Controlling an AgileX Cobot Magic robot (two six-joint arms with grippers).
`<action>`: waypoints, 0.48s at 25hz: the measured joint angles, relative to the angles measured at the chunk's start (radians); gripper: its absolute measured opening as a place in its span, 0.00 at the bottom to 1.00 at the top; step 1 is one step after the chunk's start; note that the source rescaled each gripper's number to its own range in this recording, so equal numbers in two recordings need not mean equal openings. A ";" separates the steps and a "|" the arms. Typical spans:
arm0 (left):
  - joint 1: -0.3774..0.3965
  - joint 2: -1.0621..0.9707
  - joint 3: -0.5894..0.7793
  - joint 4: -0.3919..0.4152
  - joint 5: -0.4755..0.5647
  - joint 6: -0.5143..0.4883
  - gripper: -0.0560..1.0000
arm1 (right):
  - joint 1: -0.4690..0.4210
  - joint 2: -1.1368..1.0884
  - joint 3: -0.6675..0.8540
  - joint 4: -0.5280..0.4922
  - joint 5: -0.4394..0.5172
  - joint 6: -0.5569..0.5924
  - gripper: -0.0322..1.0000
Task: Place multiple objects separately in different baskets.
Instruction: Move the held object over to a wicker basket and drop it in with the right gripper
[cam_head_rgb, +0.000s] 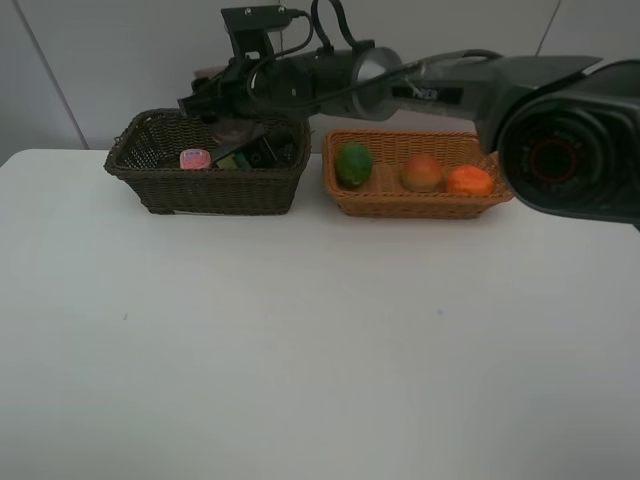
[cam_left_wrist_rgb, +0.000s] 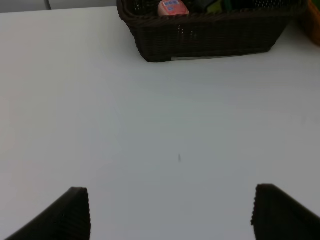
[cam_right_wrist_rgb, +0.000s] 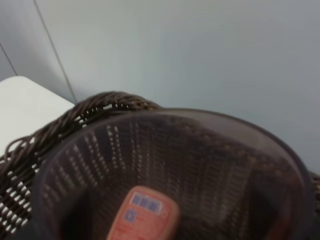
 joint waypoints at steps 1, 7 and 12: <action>0.000 0.000 0.000 0.000 0.000 0.000 0.76 | 0.000 0.002 0.000 0.000 -0.001 0.000 0.16; 0.000 0.000 0.000 0.000 0.000 0.000 0.76 | -0.017 0.003 0.000 0.000 0.003 0.000 0.16; 0.000 0.000 0.000 0.000 0.000 0.000 0.76 | -0.026 0.003 0.000 0.000 0.034 0.000 0.16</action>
